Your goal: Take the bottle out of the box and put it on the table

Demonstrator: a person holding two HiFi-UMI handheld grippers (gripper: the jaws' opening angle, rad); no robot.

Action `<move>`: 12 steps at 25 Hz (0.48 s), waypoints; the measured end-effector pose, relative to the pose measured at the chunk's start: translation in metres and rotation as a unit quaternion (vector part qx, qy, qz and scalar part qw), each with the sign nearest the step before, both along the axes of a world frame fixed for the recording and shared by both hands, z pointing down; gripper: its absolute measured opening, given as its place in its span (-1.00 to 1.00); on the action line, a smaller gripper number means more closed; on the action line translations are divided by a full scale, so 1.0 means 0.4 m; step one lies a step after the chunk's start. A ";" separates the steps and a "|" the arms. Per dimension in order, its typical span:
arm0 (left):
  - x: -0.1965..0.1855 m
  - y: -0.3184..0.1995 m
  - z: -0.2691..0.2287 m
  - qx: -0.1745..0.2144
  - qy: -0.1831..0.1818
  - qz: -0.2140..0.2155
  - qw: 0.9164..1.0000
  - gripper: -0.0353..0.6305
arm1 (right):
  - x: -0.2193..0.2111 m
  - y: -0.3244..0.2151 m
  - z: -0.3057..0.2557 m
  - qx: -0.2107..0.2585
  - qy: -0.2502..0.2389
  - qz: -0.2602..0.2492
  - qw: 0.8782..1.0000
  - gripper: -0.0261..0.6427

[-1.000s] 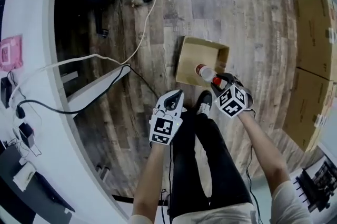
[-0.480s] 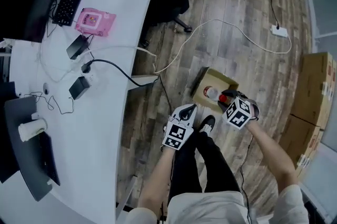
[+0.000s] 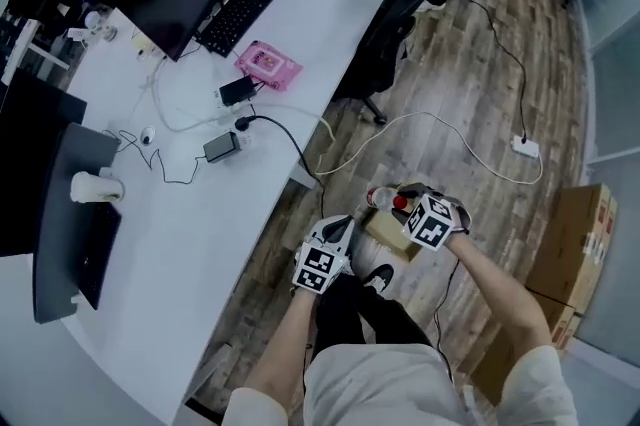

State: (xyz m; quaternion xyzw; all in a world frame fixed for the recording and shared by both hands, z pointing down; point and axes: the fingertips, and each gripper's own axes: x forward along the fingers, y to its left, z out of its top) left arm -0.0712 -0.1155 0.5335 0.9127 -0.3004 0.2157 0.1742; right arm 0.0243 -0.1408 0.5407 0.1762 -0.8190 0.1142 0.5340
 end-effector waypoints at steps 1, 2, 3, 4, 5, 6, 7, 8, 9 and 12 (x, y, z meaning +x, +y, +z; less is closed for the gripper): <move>-0.025 0.003 -0.011 -0.005 -0.002 -0.013 1.000 -0.85 | -0.026 -0.004 -0.031 0.004 0.000 -0.015 1.000 -0.38; -0.050 0.003 -0.025 -0.007 -0.002 -0.026 1.000 -0.85 | -0.052 -0.010 -0.062 0.007 -0.001 -0.032 0.999 -0.38; -0.074 0.002 -0.044 -0.006 0.001 -0.039 0.999 -0.85 | -0.078 -0.016 -0.093 0.009 -0.002 -0.048 0.999 -0.38; -0.098 0.001 -0.064 -0.003 0.004 -0.051 0.999 -0.85 | -0.102 -0.022 -0.123 0.010 -0.001 -0.063 0.998 -0.38; -0.122 0.000 -0.083 0.000 0.006 -0.063 0.998 -0.85 | -0.125 -0.029 -0.152 0.012 0.000 -0.076 0.997 -0.38; -0.147 -0.001 -0.101 0.003 0.007 -0.075 0.997 -0.85 | -0.149 -0.037 -0.182 0.015 0.003 -0.089 0.996 -0.38; -0.173 -0.001 -0.121 0.005 0.007 -0.086 0.996 -0.85 | -0.173 -0.044 -0.211 0.019 0.005 -0.102 0.995 -0.38; -0.199 -0.002 -0.141 0.008 0.007 -0.099 0.995 -0.85 | -0.198 -0.050 -0.240 0.024 0.008 -0.117 0.993 -0.38; -0.226 -0.003 -0.162 0.011 0.009 -0.111 0.994 -0.85 | -0.224 -0.055 -0.267 0.027 0.011 -0.131 0.991 -0.38; -0.304 -0.009 -0.221 0.025 0.012 -0.143 0.989 -0.85 | -0.298 -0.066 -0.346 0.031 0.012 -0.165 0.986 -0.38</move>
